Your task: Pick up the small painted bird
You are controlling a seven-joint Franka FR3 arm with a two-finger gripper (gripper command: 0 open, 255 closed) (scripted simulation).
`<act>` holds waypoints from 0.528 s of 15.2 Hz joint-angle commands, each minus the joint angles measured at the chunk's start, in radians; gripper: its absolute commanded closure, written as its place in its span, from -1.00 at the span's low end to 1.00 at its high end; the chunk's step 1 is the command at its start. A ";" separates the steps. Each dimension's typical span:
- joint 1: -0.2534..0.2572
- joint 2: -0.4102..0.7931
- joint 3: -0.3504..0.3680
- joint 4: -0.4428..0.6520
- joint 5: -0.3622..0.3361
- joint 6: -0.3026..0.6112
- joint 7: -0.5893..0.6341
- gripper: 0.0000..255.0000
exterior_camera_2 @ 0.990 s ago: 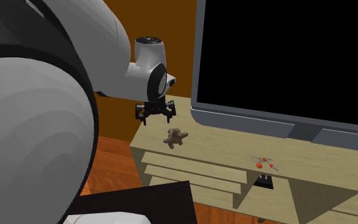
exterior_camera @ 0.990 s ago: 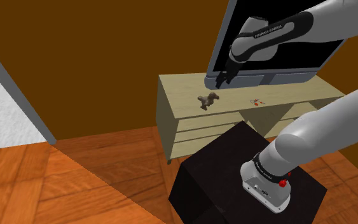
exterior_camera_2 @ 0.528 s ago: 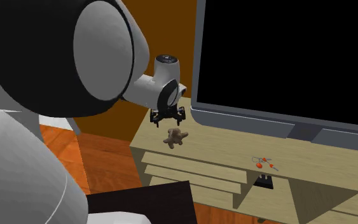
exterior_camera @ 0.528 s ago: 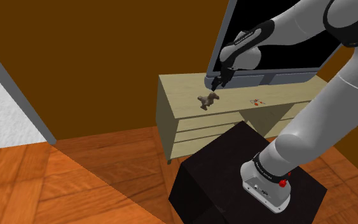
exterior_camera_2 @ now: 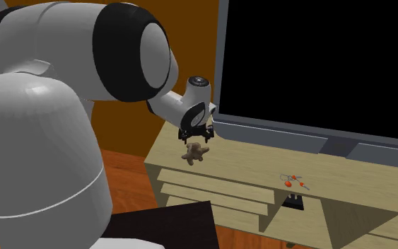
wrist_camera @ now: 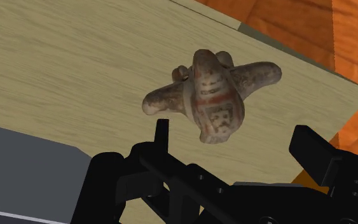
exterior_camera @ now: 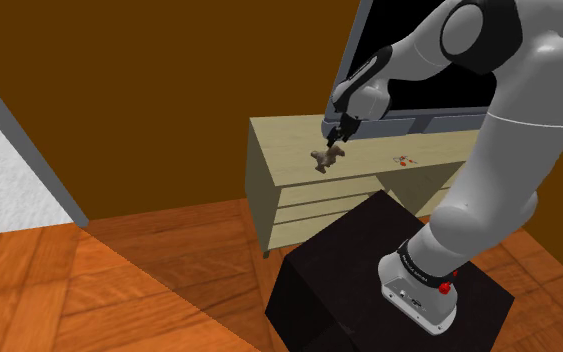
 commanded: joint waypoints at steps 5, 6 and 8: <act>-0.040 0.095 0.051 0.033 0.068 0.062 -0.055 -1.00; -0.046 0.108 0.059 0.036 0.077 0.071 -0.063 -1.00; -0.050 0.116 0.064 0.038 0.082 0.077 -0.067 -1.00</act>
